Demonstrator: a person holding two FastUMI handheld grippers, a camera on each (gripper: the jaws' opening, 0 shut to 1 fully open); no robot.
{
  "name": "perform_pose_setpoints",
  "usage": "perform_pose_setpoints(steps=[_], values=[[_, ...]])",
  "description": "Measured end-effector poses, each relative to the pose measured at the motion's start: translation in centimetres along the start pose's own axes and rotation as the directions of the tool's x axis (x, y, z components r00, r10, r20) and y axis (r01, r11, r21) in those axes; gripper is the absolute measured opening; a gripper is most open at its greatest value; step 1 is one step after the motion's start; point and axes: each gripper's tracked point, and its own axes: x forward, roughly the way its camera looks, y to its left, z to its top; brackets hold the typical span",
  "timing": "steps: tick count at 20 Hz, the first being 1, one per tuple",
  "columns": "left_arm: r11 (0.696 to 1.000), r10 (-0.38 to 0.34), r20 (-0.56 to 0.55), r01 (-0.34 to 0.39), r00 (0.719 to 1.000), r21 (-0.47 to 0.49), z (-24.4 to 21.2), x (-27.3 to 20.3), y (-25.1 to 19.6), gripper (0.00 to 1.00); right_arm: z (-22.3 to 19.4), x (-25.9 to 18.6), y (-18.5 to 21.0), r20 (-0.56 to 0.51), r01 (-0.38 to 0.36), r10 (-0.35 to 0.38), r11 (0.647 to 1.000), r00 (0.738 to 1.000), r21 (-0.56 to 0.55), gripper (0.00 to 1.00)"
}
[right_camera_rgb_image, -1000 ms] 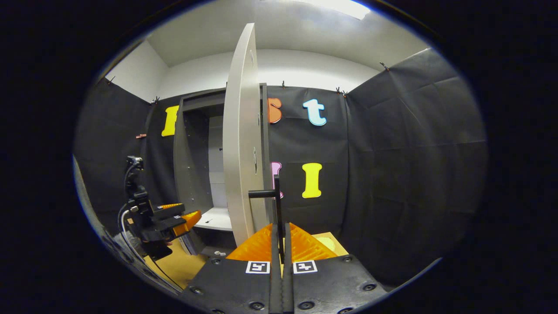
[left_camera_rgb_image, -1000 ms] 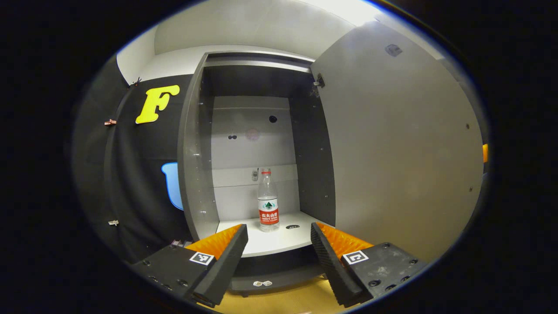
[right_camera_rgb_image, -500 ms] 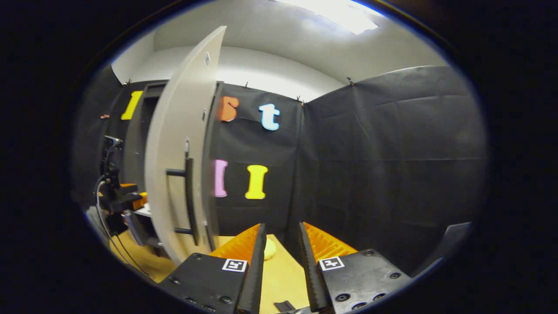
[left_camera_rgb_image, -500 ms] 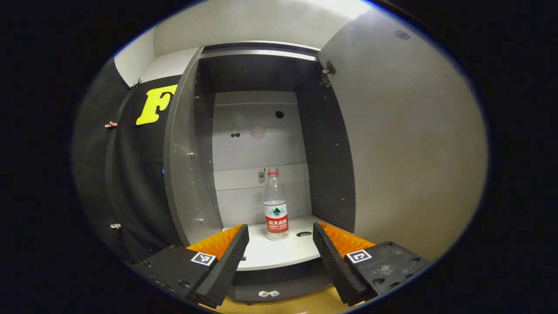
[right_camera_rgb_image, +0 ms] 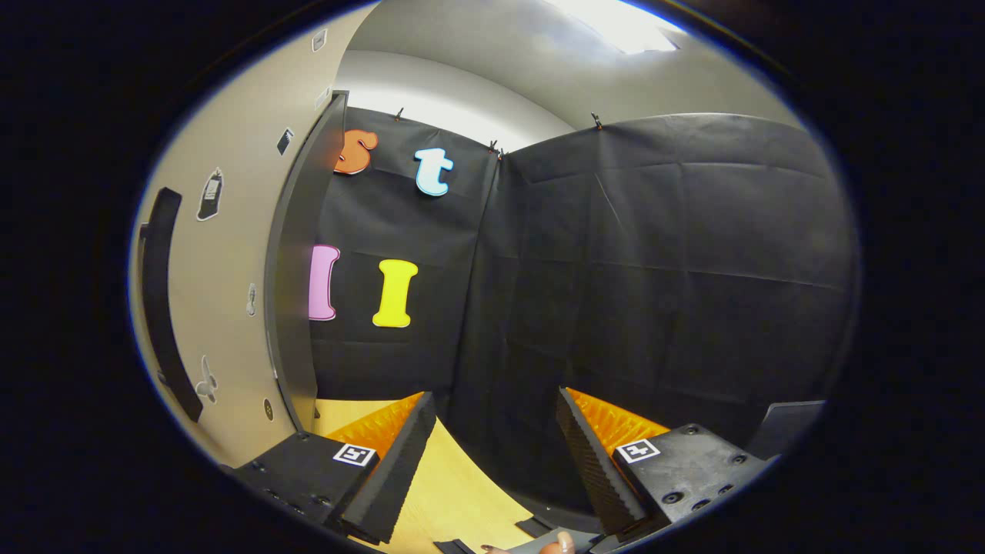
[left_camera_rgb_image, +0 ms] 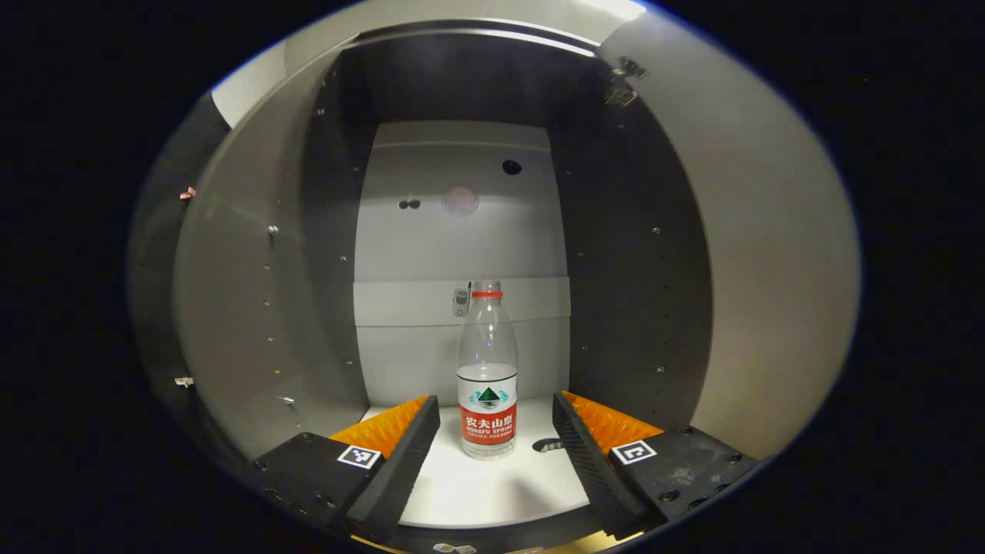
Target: Open the cabinet door with the right hand, grasp the bottle in the cabinet with the left hand and place it on the coaster, then close the cabinet door with the right hand.
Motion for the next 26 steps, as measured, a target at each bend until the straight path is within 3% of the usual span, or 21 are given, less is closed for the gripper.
perform_pose_setpoints(steps=[1, 4, 8, 12, 15, 17, 18, 22, 26], values=[[1.0, 0.015, -0.002, -0.015, 1.0, 0.007, -0.2, 1.1, 0.4, 0.96, 0.1, 1.1, -0.2, 0.01, 0.021, -0.021, 1.0, 1.0, -0.005, 0.97], [0.999, 0.03, -0.027, -0.03, 0.999, 0.017, -0.9, 3.9, 0.9, 0.93, 0.1, 3.6, -0.6, 0.022, 0.058, -0.058, 0.998, 0.998, -0.001, 0.97], [1.0, 0.019, -0.078, -0.017, 0.997, 0.025, -1.9, 7.0, 0.8, 0.93, -0.6, 5.6, 0.1, -0.016, 0.048, -0.047, 0.996, 0.999, 0.07, 0.97], [1.0, -0.013, -0.098, 0.014, 0.995, 0.005, -1.9, 9.3, 0.1, 0.93, -0.8, 6.2, 0.1, -0.027, 0.055, -0.054, 0.997, 0.998, 0.056, 0.97], [1.0, 0.002, -0.071, -0.002, 0.997, 0.003, -1.2, 11.3, 0.8, 0.93, -0.7, 6.1, 0.2, -0.036, 0.055, -0.053, 0.998, 0.998, 0.035, 1.0], [0.999, -0.004, -0.083, 0.001, 0.997, -0.036, -1.1, 10.8, 0.7, 0.77, -0.6, 6.0, 0.0, -0.035, 0.066, -0.065, 0.997, 0.997, 0.029, 1.0], [0.999, -0.003, -0.078, 0.0, 0.997, -0.042, -0.9, 10.6, 0.9, 0.75, -0.5, 5.8, -0.1, -0.033, 0.07, -0.069, 0.997, 0.997, 0.029, 0.97], [1.0, -0.02, -0.066, 0.019, 0.998, -0.015, 0.1, 7.2, 1.1, 0.74, -0.1, 5.0, 0.9, -0.024, 0.055, -0.054, 0.998, 0.998, 0.034, 0.97], [0.996, -0.083, -0.055, 0.083, 0.995, -0.014, 1.4, 1.7, 1.0, 0.74, 1.1, 3.3, 2.1, 0.002, 0.025, -0.025, 0.999, 1.0, 0.039, 0.97]])
